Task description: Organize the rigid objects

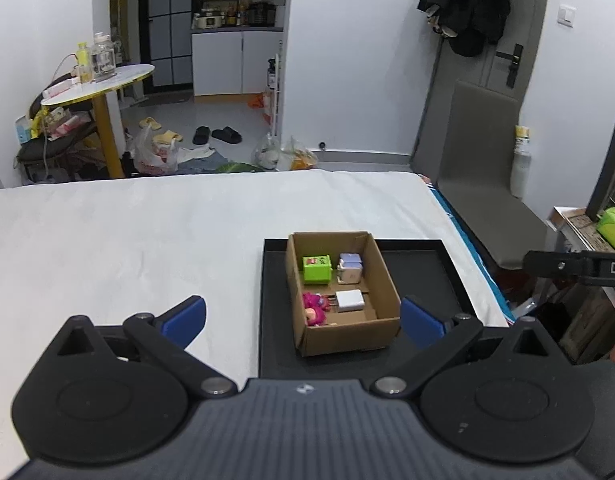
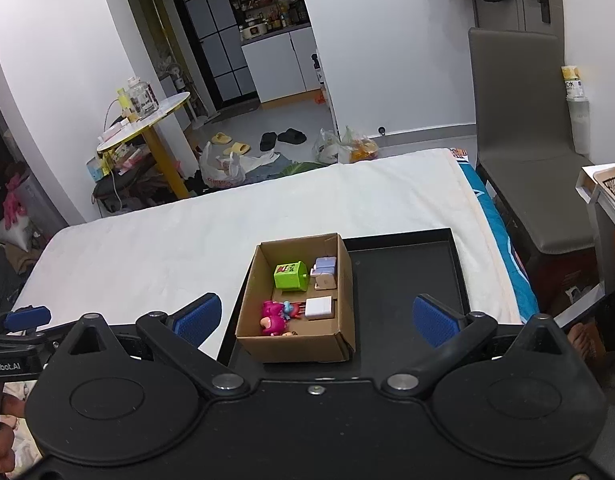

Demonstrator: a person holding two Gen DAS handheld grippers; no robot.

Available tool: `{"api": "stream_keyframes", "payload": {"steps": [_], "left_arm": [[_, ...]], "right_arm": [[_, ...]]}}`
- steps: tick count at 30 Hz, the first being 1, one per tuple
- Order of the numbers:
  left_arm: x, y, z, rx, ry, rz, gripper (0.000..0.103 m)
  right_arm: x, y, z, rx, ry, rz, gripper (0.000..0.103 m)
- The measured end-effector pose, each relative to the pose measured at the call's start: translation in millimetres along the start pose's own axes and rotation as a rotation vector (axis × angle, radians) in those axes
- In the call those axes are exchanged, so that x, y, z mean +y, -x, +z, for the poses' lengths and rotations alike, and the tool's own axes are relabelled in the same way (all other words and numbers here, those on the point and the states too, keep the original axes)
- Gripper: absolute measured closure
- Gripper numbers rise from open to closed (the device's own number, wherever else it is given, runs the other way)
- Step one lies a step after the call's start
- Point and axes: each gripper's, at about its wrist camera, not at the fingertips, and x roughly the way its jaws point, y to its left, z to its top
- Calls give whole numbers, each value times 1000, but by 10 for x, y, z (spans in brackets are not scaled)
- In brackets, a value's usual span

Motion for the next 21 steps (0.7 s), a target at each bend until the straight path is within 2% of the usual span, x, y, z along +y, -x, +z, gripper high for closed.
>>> {"api": "stream_keyframes", "payload": {"steps": [8, 11, 15, 21], "left_arm": [[-25, 18, -89, -4, -1, 13, 1], [-12, 15, -114, 5, 32, -35, 0], [-42, -34, -138, 15, 21, -5, 0], [-28, -76, -184, 31, 32, 4, 1]], "right_arm": [[68, -1, -94, -8, 37, 22, 0], [74, -14, -115, -2, 42, 62, 0], [42, -48, -130, 3, 39, 70, 0], [-13, -75, -156, 8, 20, 55, 0]]}}
